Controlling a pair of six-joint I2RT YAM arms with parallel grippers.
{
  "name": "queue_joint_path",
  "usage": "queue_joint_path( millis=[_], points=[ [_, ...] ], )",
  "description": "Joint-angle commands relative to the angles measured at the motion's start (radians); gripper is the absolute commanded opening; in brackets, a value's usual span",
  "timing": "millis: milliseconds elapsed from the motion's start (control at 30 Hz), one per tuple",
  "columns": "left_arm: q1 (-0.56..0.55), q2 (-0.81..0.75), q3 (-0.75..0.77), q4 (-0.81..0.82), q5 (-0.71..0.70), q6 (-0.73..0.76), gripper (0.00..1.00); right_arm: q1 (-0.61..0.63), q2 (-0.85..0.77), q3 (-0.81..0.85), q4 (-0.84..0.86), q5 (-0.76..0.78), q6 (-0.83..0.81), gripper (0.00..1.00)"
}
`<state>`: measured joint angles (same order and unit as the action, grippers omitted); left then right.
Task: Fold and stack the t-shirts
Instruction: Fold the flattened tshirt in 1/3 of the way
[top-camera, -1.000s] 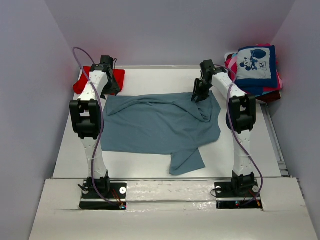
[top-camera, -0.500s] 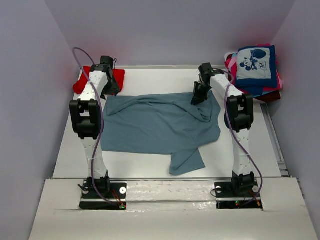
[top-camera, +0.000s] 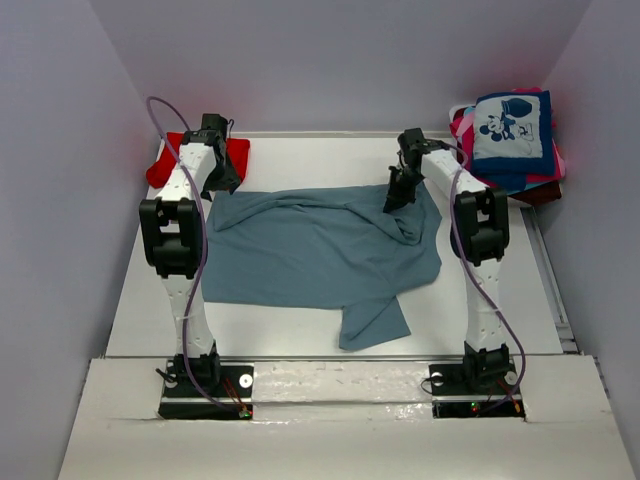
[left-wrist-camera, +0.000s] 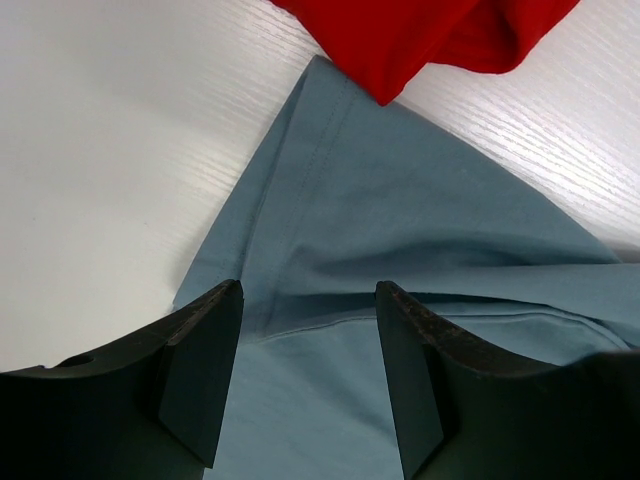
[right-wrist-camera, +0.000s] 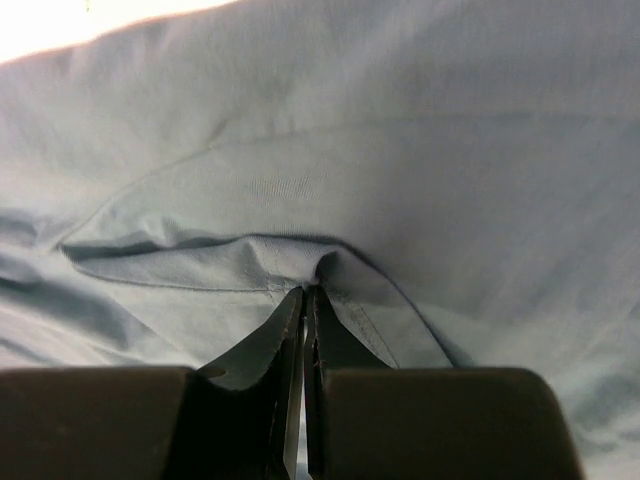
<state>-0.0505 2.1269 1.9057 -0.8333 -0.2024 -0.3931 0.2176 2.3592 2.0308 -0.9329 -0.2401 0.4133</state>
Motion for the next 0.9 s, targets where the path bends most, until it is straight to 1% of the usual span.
queue_joint_path(
  millis=[0, 167, 433, 867],
  points=[
    [-0.003, -0.051, -0.016, 0.007, -0.015, 0.01, 0.67, 0.006, -0.132, -0.03, 0.005, -0.03, -0.007, 0.07],
    [-0.003, -0.05, -0.03, 0.014, -0.015, 0.008, 0.67, 0.016, -0.179, -0.063, -0.001, -0.045, -0.007, 0.07],
    [-0.012, -0.041, -0.036, 0.019, -0.015, 0.01, 0.67, 0.035, -0.239, -0.07, -0.04, -0.085, -0.01, 0.07],
    [-0.022, -0.038, -0.037, 0.017, -0.012, 0.013, 0.66, 0.166, -0.268, -0.113, -0.069, -0.12, -0.022, 0.07]
  ],
)
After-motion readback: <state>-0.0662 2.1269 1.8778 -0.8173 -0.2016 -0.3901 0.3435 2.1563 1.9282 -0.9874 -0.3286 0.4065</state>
